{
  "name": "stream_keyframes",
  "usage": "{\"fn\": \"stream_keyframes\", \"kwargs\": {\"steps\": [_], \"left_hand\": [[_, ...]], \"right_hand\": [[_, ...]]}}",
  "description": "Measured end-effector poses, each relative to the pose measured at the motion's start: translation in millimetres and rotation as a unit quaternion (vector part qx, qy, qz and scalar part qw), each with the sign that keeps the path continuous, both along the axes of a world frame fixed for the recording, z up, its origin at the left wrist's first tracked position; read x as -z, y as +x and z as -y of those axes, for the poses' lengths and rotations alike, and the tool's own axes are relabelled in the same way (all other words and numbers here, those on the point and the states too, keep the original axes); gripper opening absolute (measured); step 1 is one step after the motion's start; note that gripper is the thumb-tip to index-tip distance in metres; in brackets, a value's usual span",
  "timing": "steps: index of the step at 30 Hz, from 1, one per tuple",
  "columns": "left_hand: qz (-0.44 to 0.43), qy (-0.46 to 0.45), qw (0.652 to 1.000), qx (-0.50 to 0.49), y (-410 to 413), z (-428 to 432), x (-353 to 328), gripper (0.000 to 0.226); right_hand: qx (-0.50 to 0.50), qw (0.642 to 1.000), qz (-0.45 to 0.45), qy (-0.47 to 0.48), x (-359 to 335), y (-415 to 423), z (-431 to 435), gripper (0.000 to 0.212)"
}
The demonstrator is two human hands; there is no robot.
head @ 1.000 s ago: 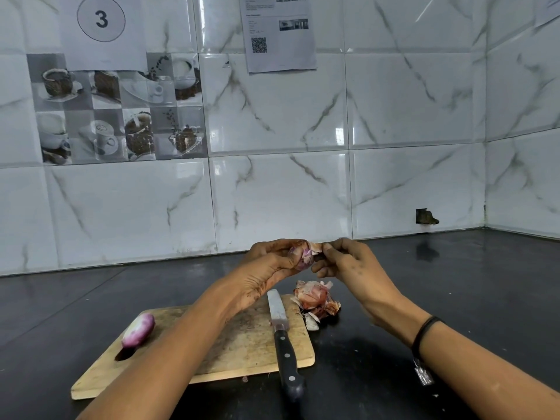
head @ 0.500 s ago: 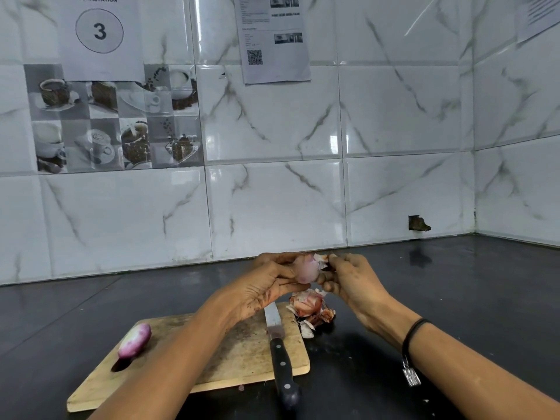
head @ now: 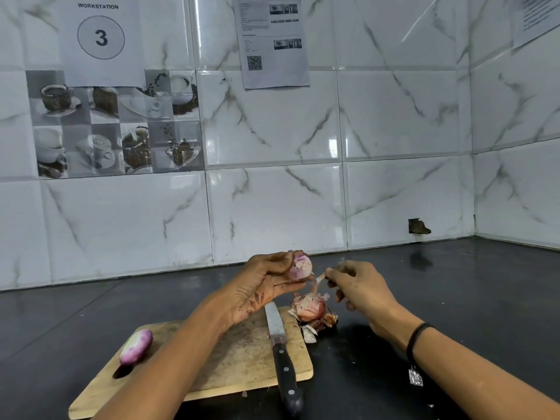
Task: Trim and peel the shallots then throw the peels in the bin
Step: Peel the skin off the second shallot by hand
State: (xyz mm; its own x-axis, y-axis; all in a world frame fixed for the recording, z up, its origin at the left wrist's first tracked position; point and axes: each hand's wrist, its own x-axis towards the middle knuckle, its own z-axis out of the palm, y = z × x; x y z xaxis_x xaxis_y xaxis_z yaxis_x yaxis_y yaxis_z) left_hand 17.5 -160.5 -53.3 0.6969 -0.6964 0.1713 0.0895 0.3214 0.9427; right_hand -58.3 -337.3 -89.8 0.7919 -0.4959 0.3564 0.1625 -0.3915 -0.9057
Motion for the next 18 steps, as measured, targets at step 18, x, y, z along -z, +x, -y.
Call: {"fn": "stream_keyframes", "kwargs": {"steps": [18], "left_hand": [[0.023,0.002,0.996,-0.082,2,3,-1,0.06]], "right_hand": [[0.008,0.948,0.206,-0.245,-11,-18,-24,0.022]]}}
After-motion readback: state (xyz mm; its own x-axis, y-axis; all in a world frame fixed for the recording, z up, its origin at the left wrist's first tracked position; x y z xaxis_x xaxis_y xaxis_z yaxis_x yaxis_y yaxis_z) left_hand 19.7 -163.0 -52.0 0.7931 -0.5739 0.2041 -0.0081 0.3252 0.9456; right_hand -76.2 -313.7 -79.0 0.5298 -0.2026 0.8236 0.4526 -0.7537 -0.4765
